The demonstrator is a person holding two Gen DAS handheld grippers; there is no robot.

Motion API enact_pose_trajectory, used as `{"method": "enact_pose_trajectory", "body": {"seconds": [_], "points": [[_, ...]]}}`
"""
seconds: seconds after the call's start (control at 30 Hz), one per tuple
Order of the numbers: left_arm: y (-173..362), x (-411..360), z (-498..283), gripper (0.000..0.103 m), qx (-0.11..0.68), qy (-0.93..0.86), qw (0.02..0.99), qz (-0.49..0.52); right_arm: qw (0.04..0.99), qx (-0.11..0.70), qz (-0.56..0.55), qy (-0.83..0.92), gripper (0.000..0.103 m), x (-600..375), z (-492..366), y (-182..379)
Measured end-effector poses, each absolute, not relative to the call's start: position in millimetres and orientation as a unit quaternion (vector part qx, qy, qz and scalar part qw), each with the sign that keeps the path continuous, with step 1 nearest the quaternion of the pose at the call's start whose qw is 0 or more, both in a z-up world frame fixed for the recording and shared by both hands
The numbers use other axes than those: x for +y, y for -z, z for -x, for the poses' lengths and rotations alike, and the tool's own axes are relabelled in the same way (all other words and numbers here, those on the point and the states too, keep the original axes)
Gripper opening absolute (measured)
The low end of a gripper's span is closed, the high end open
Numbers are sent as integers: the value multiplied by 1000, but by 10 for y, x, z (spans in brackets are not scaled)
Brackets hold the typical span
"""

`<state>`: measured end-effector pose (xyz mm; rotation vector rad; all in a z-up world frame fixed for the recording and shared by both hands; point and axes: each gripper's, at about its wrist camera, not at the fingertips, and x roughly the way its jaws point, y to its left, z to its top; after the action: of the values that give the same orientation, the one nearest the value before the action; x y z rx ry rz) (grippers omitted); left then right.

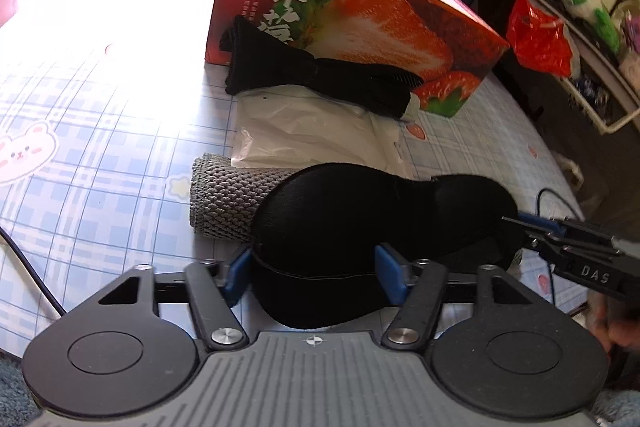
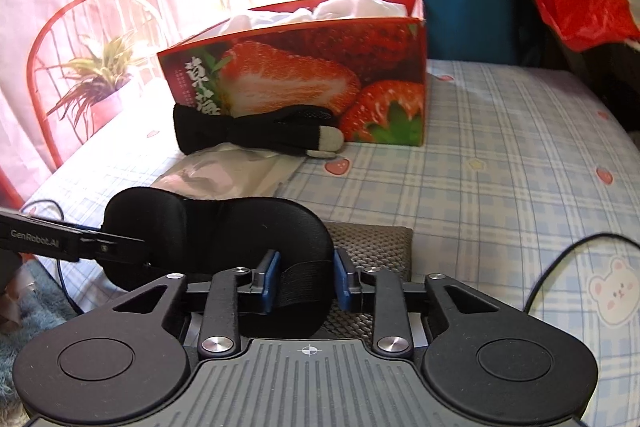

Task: Organize soft objects
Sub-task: 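Close the left gripper on the black eye mask strap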

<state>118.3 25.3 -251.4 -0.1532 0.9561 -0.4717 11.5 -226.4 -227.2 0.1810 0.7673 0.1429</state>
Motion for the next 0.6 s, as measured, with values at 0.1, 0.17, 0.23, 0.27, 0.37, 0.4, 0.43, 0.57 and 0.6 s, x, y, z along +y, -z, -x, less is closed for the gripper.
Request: {"method": "enact_pose_trajectory", "body": {"seconds": [0.1,0.17,0.23,0.27,0.37,0.4,0.43,0.57,0.6], "points": [[2516,301,-1182,53,453,225,858,89,921,373,-92,-68,25,-2282,-116,2284],[2497,293,-1164,50,448,228,860,86,921,373,-93,-69,25,-2283,-113,2287],[2465,264,-1134,44,440,230,865,76,920,373,-95,-70,28,-2284,-113,2286],[2445,248,-1115,41,434,231,868,70,920,373,-98,-72,30,-2284,-114,2289],[2413,207,-1081,38,426,231,873,56,915,380,-104,-85,47,-2282,-123,2313],[2415,195,-1080,38,427,229,873,52,913,385,-106,-90,51,-2274,-133,2332],[2426,194,-1091,38,430,227,872,52,911,388,-107,-92,52,-2266,-143,2348],[2481,235,-1134,38,444,218,867,61,905,397,-124,-91,52,-2296,-167,2398],[2500,242,-1147,38,448,216,865,62,904,397,-129,-91,52,-2309,-171,2409]]}}
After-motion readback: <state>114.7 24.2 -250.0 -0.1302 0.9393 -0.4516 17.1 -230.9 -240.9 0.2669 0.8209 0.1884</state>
